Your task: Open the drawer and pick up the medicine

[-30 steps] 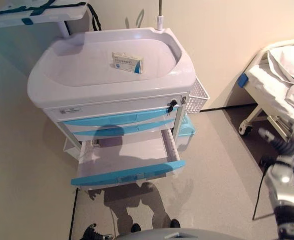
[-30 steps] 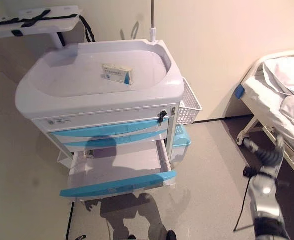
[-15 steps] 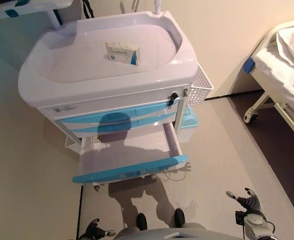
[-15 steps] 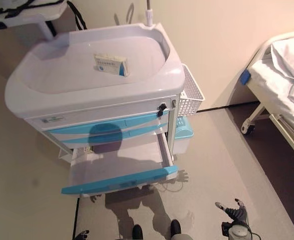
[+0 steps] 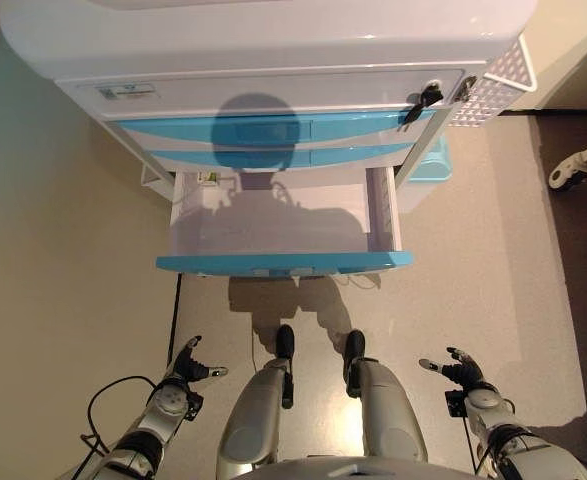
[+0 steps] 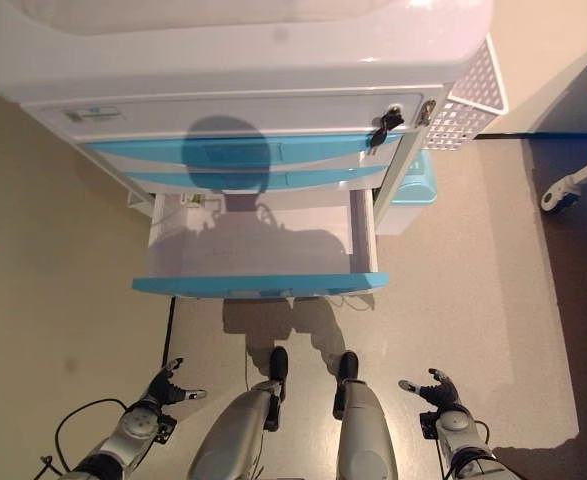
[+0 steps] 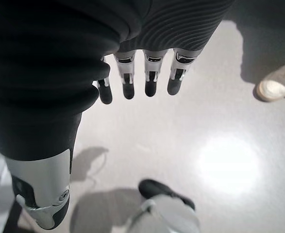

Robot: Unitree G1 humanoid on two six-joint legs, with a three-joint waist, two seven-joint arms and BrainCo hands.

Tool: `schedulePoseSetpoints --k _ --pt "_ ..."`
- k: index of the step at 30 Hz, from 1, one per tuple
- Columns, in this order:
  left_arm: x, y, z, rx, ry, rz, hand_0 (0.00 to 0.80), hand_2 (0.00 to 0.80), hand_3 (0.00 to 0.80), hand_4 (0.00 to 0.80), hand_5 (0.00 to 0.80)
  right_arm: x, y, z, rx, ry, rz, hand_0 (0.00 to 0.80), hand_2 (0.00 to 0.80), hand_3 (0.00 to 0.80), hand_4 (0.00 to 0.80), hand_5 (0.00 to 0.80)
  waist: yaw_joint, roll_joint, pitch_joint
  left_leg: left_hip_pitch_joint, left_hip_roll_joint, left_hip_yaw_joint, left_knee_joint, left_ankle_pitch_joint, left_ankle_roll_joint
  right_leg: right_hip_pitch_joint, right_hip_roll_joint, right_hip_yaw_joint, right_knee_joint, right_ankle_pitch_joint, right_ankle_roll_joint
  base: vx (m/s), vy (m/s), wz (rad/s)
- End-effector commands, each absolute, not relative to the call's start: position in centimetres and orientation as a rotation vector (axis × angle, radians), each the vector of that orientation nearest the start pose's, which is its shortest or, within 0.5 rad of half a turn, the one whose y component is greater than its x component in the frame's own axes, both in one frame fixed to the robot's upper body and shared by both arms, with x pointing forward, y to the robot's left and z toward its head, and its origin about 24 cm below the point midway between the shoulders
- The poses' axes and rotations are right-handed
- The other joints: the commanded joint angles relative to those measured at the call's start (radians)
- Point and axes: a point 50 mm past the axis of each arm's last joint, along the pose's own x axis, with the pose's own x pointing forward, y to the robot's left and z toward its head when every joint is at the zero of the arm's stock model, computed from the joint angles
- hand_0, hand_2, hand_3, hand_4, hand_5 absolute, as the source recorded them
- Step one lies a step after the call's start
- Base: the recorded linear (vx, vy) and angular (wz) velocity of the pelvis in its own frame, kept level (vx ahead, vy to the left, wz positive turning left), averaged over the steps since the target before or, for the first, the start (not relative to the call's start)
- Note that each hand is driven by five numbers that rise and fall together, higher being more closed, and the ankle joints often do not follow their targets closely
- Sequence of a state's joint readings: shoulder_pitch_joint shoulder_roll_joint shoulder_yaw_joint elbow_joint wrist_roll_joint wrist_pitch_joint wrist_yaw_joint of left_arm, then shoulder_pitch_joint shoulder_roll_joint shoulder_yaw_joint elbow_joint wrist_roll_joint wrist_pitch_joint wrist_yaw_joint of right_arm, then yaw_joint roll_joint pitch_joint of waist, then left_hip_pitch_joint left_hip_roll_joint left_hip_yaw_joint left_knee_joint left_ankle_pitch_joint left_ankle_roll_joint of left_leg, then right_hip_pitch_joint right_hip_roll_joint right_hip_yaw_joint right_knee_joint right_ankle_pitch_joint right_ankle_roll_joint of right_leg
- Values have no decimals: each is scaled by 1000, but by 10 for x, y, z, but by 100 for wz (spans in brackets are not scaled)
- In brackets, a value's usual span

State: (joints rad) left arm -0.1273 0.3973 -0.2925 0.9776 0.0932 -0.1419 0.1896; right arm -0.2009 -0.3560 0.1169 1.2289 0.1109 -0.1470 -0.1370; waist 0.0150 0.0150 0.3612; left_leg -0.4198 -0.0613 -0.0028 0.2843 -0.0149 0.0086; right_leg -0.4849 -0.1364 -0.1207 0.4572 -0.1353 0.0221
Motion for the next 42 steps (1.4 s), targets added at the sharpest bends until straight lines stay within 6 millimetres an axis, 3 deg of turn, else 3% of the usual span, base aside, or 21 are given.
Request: schedulePoseSetpoints --k 1,7,10,12,13,16,17,20,21,22,23,31,32,35,39,42 --pt "195 254 -97 624 662 37 0 0 0 0 0 171 -281 -116 -395 879 -243 0 0 0 0 0 -7 0 -48 -41 -42 5 58 -34 43 7 2 -9 9 59 15 0 0 0" --pt "241 235 -58 817 424 -163 0 0 0 0 0 184 -287 -107 -511 847 -198 0 0 0 0 0 -31 4 -29 -143 -28 15 169 -76 43 -80 13 -1 84 28 4 -26 -6 0" --pt "254 228 -48 867 374 -214 0 0 0 0 0 187 -288 -105 -535 839 -190 0 0 0 0 0 -39 7 -30 -168 -25 18 181 -79 43 -106 17 -2 93 28 5 -22 3 -6" --pt "269 222 -36 899 320 -231 0 0 0 0 0 188 -289 -104 -548 841 -183 0 0 0 0 0 -46 8 -34 -186 -23 20 185 -80 41 -127 20 -3 97 27 3 -26 2 -4" --pt "284 215 -20 922 257 -242 0 0 0 0 0 191 -290 -102 -552 834 -181 0 0 0 0 0 -53 7 -32 -206 -19 22 198 -81 42 -144 24 0 102 27 1 -22 -3 -6" --pt "296 209 -8 924 210 -247 0 0 0 0 0 190 -292 -102 -559 842 -183 0 0 0 0 0 -57 6 -34 -215 -15 25 203 -86 41 -157 30 4 101 27 0 -7 2 -10" --pt "308 205 8 931 148 -248 0 0 0 0 0 191 -292 -101 -565 838 -175 0 0 0 0 0 -64 3 -35 -221 -10 31 207 -91 43 -170 36 12 103 29 -1 0 12 -10" --pt "319 204 24 940 98 -239 0 0 0 0 0 188 -294 -102 -565 842 -171 0 0 0 0 0 -69 0 -37 -225 -8 38 212 -96 44 -179 42 20 106 28 -4 34 8 -13" --pt "324 203 29 960 84 -238 0 0 0 0 0 185 -295 -103 -573 852 -164 0 0 0 0 0 -74 -2 -42 -215 -8 33 223 -129 38 -172 48 31 116 -1 2 23 -3 -19" --pt "335 205 44 991 52 -215 0 0 0 0 0 181 -296 -105 -579 865 -156 0 0 0 0 0 -82 -3 -46 -229 -6 42 212 -101 43 -187 50 29 100 29 -7 102 -22 -12" --pt "339 207 50 1005 39 -202 0 0 0 0 0 177 -296 -107 -582 881 -150 0 0 0 0 0 -84 -3 -49 -219 -6 39 220 -133 38 -180 56 40 110 0 0 9 -9 -14" --pt "365 231 80 1023 40 7 0 0 0 0 0 172 -290 -112 -599 904 -115 0 0 0 0 0 -106 -19 -59 -230 7 60 216 -134 39 -199 74 69 90 11 -4 21 -5 -11" --pt "371 237 95 1014 15 55 0 0 0 0 0 172 -288 -113 -597 906 -106 0 0 0 0 0 -111 -23 -62 -236 10 65 217 -134 41 -205 76 74 86 15 -4 13 -2 -12" --pt "377 241 110 1028 -14 83 0 0 0 0 0 173 -285 -114 -597 906 -94 0 0 0 0 0 -114 -26 -65 -240 13 70 217 -135 41 -209 79 79 82 18 -3 16 -2 -10" --pt "387 248 149 1080 -96 144 0 0 0 0 0 178 -283 -111 -592 884 -79 0 0 0 0 0 -122 -32 -69 -249 19 79 223 -140 43 -217 84 89 76 25 1 20 -3 -7" --pt "390 250 160 1093 -115 168 0 0 0 0 0 181 -283 -110 -585 873 -82 0 0 0 0 0 -123 -32 -72 -249 21 82 226 -144 43 -216 84 91 75 25 2 18 4 -12"
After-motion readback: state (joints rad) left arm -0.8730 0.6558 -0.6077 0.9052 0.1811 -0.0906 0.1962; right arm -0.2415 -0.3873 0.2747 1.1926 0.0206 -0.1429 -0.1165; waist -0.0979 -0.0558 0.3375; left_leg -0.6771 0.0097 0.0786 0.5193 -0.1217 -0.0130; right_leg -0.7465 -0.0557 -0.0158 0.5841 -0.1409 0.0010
